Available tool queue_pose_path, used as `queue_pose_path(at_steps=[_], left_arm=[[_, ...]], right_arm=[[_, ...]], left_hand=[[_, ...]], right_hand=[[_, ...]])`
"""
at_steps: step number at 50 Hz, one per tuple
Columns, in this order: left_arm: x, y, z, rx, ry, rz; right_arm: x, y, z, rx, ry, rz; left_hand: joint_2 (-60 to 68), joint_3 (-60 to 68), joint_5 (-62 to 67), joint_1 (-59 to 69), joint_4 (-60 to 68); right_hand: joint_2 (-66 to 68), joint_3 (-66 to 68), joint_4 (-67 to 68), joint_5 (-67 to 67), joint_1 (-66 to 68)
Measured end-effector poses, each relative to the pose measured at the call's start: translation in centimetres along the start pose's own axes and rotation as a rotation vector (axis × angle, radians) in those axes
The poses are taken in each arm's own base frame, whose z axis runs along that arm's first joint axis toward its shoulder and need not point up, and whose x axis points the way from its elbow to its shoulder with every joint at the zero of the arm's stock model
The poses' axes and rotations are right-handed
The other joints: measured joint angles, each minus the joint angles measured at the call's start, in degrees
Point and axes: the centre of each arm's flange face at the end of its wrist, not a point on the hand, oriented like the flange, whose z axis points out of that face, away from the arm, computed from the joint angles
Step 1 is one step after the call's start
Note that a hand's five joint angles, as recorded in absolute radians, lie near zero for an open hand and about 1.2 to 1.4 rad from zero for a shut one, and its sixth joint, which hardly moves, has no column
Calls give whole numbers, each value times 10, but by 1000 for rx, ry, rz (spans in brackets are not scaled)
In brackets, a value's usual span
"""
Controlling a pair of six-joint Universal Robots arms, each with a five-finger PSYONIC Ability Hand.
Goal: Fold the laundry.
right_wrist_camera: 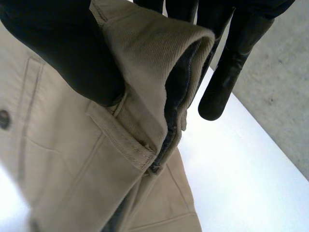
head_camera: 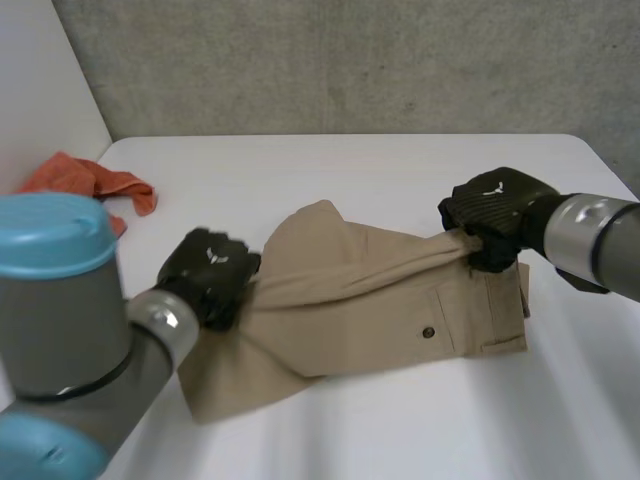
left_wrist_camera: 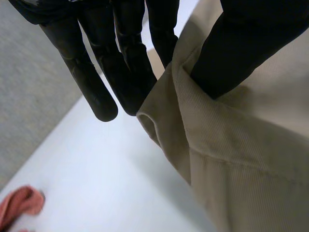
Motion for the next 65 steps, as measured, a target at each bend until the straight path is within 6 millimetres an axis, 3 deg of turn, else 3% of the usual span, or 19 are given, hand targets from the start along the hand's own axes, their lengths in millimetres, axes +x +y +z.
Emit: queue_pose_path(at_steps=[1,5,8,11,12,14,16,21,25,33,35,37,38,42,45,49,53,59,65], left_arm=[[-2,-5,33,63,-39,-3],[-21,-27,62,190,-136,9],[-58,-72,83,406,-310,48],[-95,-119,81,638,-498,82],[-104,-133,76,705,-552,88],[-122,-159,63,841,-661,95],[-134,-177,49,936,-735,96],[-141,-189,31,1006,-790,91],[-129,-170,36,922,-731,92],[-79,-88,69,646,-531,111],[-64,-66,78,583,-483,117],[-55,-53,84,544,-453,120],[-42,-35,91,495,-415,125],[-18,-2,102,394,-339,140],[-1,22,103,307,-280,166],[8,37,94,224,-235,213],[7,36,80,183,-218,249],[9,34,35,56,-132,297],[31,44,-8,-95,27,333]], right_arm=[[7,13,31,-22,22,8],[26,2,56,50,136,-25],[60,-35,72,230,331,-75],[90,-77,71,449,504,-113],[94,-83,70,480,525,-117],[112,-114,61,658,638,-141],[123,-135,51,795,713,-160],[129,-151,40,931,769,-179],[121,-141,44,919,726,-182],[82,-81,78,718,526,-150],[59,-43,99,588,431,-111],[49,-26,107,530,393,-93],[38,-6,116,461,349,-70],[10,39,133,283,251,-12],[-5,65,137,153,196,25],[-15,80,132,40,147,52],[-21,81,116,-38,102,55],[-34,69,67,-149,9,-32],[-52,73,31,-258,-93,-138]], left_hand=[[0,0,0,0,1],[1,1,0,0,2],[1,1,0,0,3],[1,1,0,0,4],[1,1,0,0,4],[1,1,0,0,4],[1,1,0,0,6],[1,1,0,0,6],[2,1,0,0,6],[-26,-31,-9,-2,-23],[-39,-44,-22,-2,-37],[-43,-47,-26,-2,-40],[-48,-52,-30,-2,-45],[-50,-54,-30,-2,-47],[-50,-54,-30,-2,-47],[-50,-54,-30,-2,-47],[-50,-54,-30,-2,-47],[-49,-51,-30,-2,-46],[-53,-55,-31,-3,-49]], right_hand=[[0,2,0,-1,0],[0,2,0,1,0],[0,2,0,1,0],[0,2,0,1,0],[0,2,0,1,0],[0,3,0,1,0],[0,8,0,1,0],[0,9,0,1,0],[0,9,0,2,0],[0,9,0,5,0],[0,9,0,6,0],[0,9,0,6,0],[0,9,0,6,0],[0,9,0,6,0],[0,9,0,6,0],[0,9,0,6,0],[0,9,0,7,0],[0,9,0,7,0],[0,9,0,7,0]])
